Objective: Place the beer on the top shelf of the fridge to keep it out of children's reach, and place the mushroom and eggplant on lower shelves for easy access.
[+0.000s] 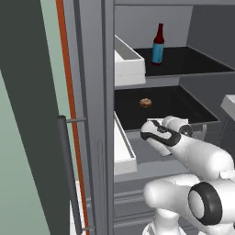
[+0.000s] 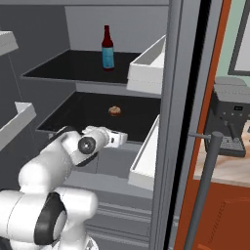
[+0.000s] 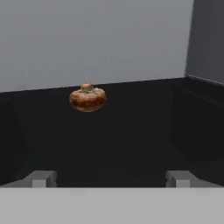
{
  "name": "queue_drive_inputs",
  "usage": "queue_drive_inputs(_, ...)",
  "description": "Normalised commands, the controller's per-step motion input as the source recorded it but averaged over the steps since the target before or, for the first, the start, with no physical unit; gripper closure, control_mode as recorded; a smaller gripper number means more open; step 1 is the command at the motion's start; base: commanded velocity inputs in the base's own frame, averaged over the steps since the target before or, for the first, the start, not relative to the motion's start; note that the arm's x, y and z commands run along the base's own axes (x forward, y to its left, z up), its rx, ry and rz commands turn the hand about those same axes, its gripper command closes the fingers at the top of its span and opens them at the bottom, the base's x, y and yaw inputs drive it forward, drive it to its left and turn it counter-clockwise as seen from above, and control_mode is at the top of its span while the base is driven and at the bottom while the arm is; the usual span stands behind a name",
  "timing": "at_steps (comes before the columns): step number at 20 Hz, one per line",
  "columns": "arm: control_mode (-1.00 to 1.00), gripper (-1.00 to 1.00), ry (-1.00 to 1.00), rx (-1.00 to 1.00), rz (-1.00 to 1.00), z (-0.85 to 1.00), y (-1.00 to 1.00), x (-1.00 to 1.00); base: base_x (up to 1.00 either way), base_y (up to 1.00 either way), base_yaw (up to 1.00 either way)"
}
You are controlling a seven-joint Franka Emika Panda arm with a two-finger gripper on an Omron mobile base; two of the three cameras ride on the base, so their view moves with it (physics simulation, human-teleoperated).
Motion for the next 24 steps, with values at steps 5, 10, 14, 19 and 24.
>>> queue_drive_inputs(5, -1.00, -1.00, 0.17, -0.09, -0.09, 0.97, -0.12, -0.96, 0.00, 0.00, 0.00)
queue_drive_inputs(10, -1.00, -1.00, 0.31, -0.09, -0.07, 1.00, -0.32, -0.84, 0.00, 0.00, 0.00)
queue_drive_inputs(14, -1.00, -1.00, 0.37, -0.11, -0.02, 0.97, -0.23, -0.99, 0.00, 0.00, 0.00)
queue_drive_inputs(19, -1.00, -1.00, 0.20, -0.05, 0.01, 0.32, -0.09, -1.00, 0.00, 0.00, 0.00)
queue_drive_inputs(24, -1.00, -1.00, -0.07, 0.00, 0.09, -0.08, 0.36, -0.85, 0.00, 0.00, 0.00)
